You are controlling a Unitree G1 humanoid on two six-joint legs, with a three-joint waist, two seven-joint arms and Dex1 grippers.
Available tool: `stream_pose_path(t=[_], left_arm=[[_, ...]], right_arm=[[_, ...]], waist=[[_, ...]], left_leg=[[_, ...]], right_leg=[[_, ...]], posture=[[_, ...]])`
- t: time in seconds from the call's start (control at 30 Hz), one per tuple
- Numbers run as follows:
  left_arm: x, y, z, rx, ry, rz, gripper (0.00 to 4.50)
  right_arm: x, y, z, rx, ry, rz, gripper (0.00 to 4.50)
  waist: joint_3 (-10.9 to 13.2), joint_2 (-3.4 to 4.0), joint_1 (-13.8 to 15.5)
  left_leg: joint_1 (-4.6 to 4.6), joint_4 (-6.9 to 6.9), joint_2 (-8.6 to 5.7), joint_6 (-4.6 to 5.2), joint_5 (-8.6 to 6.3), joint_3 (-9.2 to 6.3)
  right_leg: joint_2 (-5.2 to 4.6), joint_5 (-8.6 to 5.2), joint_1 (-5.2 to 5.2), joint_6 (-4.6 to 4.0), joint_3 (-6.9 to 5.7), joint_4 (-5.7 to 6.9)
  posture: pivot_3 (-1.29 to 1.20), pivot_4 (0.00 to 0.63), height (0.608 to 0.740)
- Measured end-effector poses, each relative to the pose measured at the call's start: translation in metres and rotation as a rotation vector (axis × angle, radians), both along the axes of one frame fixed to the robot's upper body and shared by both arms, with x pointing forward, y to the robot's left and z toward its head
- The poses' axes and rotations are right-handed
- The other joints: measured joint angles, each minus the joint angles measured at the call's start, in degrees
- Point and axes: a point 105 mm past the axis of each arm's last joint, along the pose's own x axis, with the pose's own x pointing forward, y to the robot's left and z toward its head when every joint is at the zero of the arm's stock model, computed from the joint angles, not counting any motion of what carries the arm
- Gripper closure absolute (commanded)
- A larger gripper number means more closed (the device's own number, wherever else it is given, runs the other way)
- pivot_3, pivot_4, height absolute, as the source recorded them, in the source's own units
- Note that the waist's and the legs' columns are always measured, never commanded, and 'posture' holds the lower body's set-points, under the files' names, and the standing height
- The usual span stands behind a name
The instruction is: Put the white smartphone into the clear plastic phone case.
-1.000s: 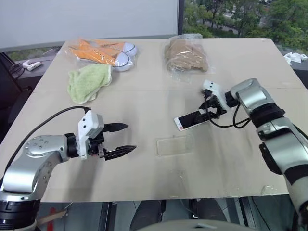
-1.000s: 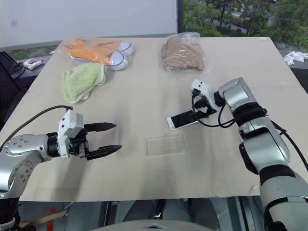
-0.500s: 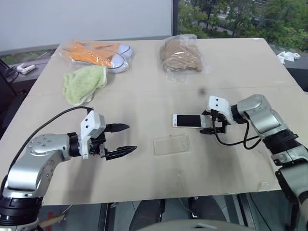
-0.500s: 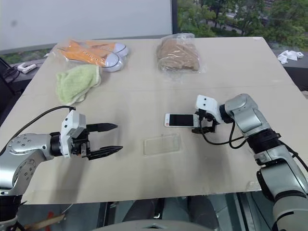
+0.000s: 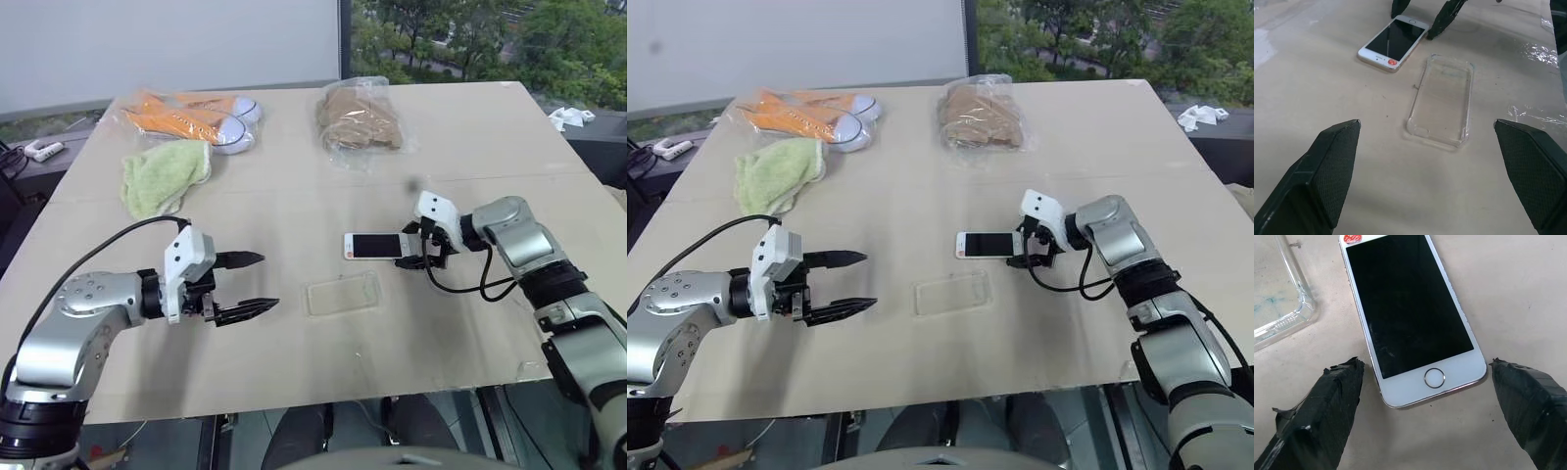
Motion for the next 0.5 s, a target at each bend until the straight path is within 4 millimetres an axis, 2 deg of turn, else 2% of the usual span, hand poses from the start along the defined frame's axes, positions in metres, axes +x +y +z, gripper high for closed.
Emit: stream_pose_path(t=[0.07,0.13,0.27,0.37,0.43,0.47,0.5], left_arm=[[-0.0006,0.0004,-0.0012,0.001,0.005,0.002,0.00],[-0.0015,0.0008,-0.0028,0.001,0.011,0.004,0.00],[-0.0021,0.0012,-0.0038,0.002,0.014,0.005,0.00],[-0.0021,0.0011,-0.0037,0.002,0.013,0.004,0.00],[-0.0020,0.0011,-0.0036,0.003,0.011,0.004,0.00],[-0.0020,0.0011,-0.0035,0.003,0.010,0.004,0.00],[-0.0019,0.0010,-0.0032,0.004,0.007,0.003,0.00]], right_arm=[[0.0028,-0.0005,0.0003,0.002,-0.005,-0.013,1.97],[0.0050,-0.0020,0.0018,0.004,-0.011,-0.024,2.38],[0.0067,-0.0029,0.0052,0.013,-0.025,-0.033,3.98],[0.0028,-0.0008,0.0073,0.022,-0.025,0.001,3.98],[0.0018,0.0000,0.0087,0.026,-0.030,0.019,3.38],[0.0015,0.0002,0.0094,0.024,-0.039,0.031,3.28],[0.0003,0.0015,0.0090,0.016,-0.049,0.058,2.62]], waist=[[0.00,0.00,0.02],[0.00,0.00,0.09],[0.00,0.00,0.23],[0.01,0.01,0.27],[0.01,0.01,0.25],[0.01,0.01,0.21],[0.01,0.02,0.13]], left_leg=[[0.00,-0.01,0.02,-0.01,0.00,-0.01],[-0.03,-0.12,0.02,-0.08,0.04,0.00],[-0.20,-0.41,0.03,-0.27,0.15,0.01],[-0.29,-0.60,0.02,-0.31,0.17,0.02],[-0.49,-0.63,0.02,-0.33,0.18,0.08],[-0.50,-0.63,0.02,-0.33,0.19,0.07],[-0.46,-0.64,0.02,-0.33,0.19,0.07]], right_leg=[[0.02,0.00,-0.01,-0.01,-0.02,0.00],[0.02,0.00,-0.07,-0.01,0.01,-0.07],[0.01,0.00,-0.28,-0.01,0.00,-0.26],[0.00,0.00,-0.40,-0.01,0.00,-0.35],[-0.01,0.00,-0.70,-0.01,0.00,-0.33],[-0.01,0.00,-0.76,-0.01,-0.01,-0.33],[-0.01,0.01,-0.77,-0.02,0.00,-0.33]], posture=[[0.00,0.150,0.740],[0.00,0.150,0.740],[0.00,0.150,0.740],[0.00,0.150,0.740],[0.00,0.150,0.740],[0.00,0.150,0.740],[0.00,0.150,0.740]])
